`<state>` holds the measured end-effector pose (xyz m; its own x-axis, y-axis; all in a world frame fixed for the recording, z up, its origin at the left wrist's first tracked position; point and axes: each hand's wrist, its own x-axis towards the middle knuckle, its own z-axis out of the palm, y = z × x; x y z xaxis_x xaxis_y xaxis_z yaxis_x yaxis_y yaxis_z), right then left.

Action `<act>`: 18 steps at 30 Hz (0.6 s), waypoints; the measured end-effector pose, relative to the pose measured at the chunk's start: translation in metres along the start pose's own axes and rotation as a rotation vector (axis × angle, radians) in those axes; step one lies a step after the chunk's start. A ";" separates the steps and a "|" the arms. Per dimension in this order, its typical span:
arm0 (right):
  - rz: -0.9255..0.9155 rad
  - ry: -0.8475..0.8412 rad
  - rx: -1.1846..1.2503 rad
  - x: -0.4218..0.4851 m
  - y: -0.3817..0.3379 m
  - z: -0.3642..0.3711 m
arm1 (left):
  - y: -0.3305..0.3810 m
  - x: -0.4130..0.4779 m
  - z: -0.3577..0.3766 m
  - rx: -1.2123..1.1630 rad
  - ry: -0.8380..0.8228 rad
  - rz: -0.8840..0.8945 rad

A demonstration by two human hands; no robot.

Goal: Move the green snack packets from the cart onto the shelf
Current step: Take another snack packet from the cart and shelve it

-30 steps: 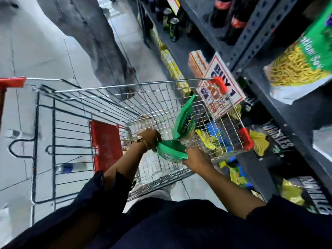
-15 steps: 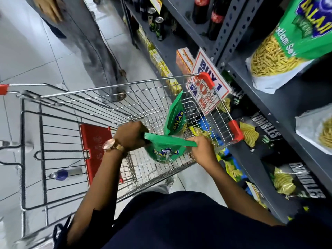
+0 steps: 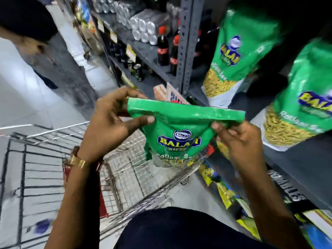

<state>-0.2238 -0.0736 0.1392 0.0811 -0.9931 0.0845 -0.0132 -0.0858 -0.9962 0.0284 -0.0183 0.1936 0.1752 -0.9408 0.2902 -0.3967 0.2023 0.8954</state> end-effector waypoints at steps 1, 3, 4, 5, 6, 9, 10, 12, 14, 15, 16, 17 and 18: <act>-0.020 0.036 0.029 -0.002 -0.009 -0.011 | 0.007 0.007 0.012 -0.093 -0.004 0.039; -0.046 0.086 0.132 -0.008 -0.024 -0.033 | 0.019 0.017 0.037 -0.249 -0.036 0.108; -0.058 0.125 0.170 -0.011 -0.031 -0.045 | 0.026 0.022 0.052 -0.303 -0.047 0.127; -0.073 0.162 0.188 -0.014 -0.036 -0.056 | 0.032 0.026 0.065 -0.334 -0.045 0.131; -0.098 0.208 0.196 -0.018 -0.041 -0.070 | 0.039 0.028 0.080 -0.344 -0.042 0.128; -0.187 0.339 0.147 -0.033 -0.050 -0.115 | 0.056 0.032 0.127 -0.373 -0.058 0.092; -0.208 0.377 0.119 -0.037 -0.052 -0.128 | 0.061 0.031 0.141 -0.390 -0.083 0.079; -0.241 0.469 0.069 -0.051 -0.054 -0.160 | 0.073 0.029 0.175 -0.410 -0.173 0.075; -0.266 0.552 0.037 -0.064 -0.055 -0.190 | 0.086 0.025 0.208 -0.413 -0.257 0.076; -0.268 0.590 0.027 -0.070 -0.052 -0.204 | 0.092 0.022 0.222 -0.419 -0.282 0.071; -0.267 0.632 0.021 -0.077 -0.050 -0.220 | 0.099 0.020 0.239 -0.432 -0.304 0.069; -0.272 0.667 0.010 -0.084 -0.049 -0.235 | 0.106 0.018 0.256 -0.447 -0.323 0.068; -0.278 0.693 0.007 -0.092 -0.048 -0.248 | 0.112 0.017 0.273 -0.456 -0.344 0.072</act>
<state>-0.4777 0.0017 0.1845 -0.5661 -0.7580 0.3239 -0.0771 -0.3426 -0.9363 -0.2591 -0.0853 0.2070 -0.1718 -0.9391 0.2976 0.0450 0.2944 0.9546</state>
